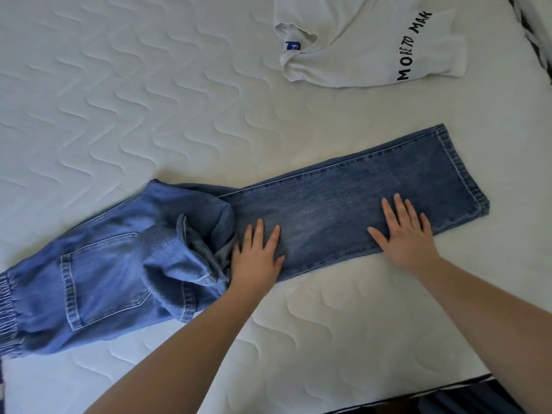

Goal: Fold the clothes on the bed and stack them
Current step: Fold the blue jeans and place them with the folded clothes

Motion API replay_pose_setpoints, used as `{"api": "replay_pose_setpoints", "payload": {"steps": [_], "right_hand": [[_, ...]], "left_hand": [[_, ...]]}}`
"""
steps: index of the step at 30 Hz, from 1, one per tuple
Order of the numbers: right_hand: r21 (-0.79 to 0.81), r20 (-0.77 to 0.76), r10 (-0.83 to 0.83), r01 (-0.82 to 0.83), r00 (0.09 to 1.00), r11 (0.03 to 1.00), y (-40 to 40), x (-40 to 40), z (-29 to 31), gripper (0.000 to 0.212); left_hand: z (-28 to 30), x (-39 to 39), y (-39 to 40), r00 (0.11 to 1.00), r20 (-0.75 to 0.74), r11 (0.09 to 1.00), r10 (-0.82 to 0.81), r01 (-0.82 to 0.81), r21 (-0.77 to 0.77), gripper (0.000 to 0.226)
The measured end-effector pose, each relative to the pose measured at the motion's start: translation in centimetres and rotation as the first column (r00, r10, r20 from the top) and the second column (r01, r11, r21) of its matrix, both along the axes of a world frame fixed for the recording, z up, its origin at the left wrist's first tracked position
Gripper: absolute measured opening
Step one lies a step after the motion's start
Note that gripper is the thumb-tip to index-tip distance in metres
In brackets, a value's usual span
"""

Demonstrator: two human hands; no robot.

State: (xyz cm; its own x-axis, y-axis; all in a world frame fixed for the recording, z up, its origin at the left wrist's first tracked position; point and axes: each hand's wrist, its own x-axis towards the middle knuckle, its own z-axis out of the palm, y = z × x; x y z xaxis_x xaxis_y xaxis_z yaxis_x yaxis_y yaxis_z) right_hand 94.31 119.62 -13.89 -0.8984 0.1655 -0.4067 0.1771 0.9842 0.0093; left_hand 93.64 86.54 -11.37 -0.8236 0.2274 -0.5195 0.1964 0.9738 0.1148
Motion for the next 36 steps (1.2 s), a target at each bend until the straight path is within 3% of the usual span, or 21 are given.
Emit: {"api": "replay_pose_setpoints", "payload": {"steps": [3, 6, 10, 15, 18, 22, 25, 27, 30, 32, 35, 36], "right_hand": [[-0.018, 0.007, -0.057, 0.057, 0.998, 0.998, -1.9, -0.9, 1.0, 0.074], [-0.077, -0.06, -0.031, 0.026, 0.998, 0.997, -6.0, -1.7, 2.5, 0.07], [-0.266, -0.085, 0.032, -0.053, 0.996, 0.962, -14.5, -2.6, 4.7, 0.065], [-0.576, -0.029, 0.094, -0.093, 0.995, 0.812, -26.1, -1.8, 6.1, 0.058], [-0.675, -0.007, 0.131, -0.102, 0.991, 0.731, -31.3, -1.1, 6.6, 0.06], [-0.812, 0.088, 0.101, 0.013, 0.991, 0.583, -35.8, 0.1, 7.3, 0.065], [-0.851, 0.2, 0.051, 0.148, 0.978, 0.504, -37.7, 1.0, 7.3, 0.083], [-0.853, 0.235, 0.054, 0.179, 0.97, 0.491, -38.3, 1.6, 7.2, 0.099], [-0.837, 0.221, 0.101, 0.135, 0.97, 0.531, -39.1, 2.3, 7.1, 0.114], [-0.814, 0.182, 0.075, 0.108, 0.98, 0.571, -39.6, 2.7, 7.0, 0.107], [-0.815, 0.116, -0.011, 0.101, 0.993, 0.571, -39.6, 2.7, 6.9, 0.077], [-0.822, 0.103, -0.04, 0.107, 0.994, 0.559, -39.3, 2.7, 6.8, 0.067]], "left_hand": [[3.1, -1.4, -0.9, 0.978, -0.204, 0.989, -0.04, 0.068, 0.132, 0.04], [5.5, -2.4, -3.4, 0.905, -0.423, 0.974, 0.039, 0.06, 0.218, 0.031], [7.1, -3.3, -8.5, 0.864, -0.493, 0.986, 0.102, -0.023, 0.163, 0.034], [6.7, -3.0, -16.9, 0.966, -0.204, 0.977, 0.16, -0.185, -0.11, 0.082], [5.8, -2.4, -20.0, 0.939, -0.057, 0.94, 0.338, -0.336, 0.054, 0.087], [5.4, -1.7, -22.7, 0.873, 0.129, 0.758, 0.471, -0.475, 0.447, 0.072], [5.1, -1.1, -24.2, 0.823, 0.213, 0.618, 0.527, -0.543, 0.569, 0.06], [4.7, -0.6, -25.0, 0.803, 0.233, 0.628, 0.549, -0.58, 0.519, 0.068], [3.6, -0.1, -26.2, 0.857, 0.124, 0.786, 0.5, -0.51, 0.35, 0.064], [3.6, 0.3, -26.5, 0.838, 0.163, 0.741, 0.521, -0.539, 0.402, 0.055], [4.3, 0.9, -26.6, 0.79, 0.207, 0.628, 0.578, -0.592, 0.505, 0.013], [4.5, 1.0, -26.5, 0.767, 0.227, 0.587, 0.6, -0.615, 0.527, 0.011]]}}
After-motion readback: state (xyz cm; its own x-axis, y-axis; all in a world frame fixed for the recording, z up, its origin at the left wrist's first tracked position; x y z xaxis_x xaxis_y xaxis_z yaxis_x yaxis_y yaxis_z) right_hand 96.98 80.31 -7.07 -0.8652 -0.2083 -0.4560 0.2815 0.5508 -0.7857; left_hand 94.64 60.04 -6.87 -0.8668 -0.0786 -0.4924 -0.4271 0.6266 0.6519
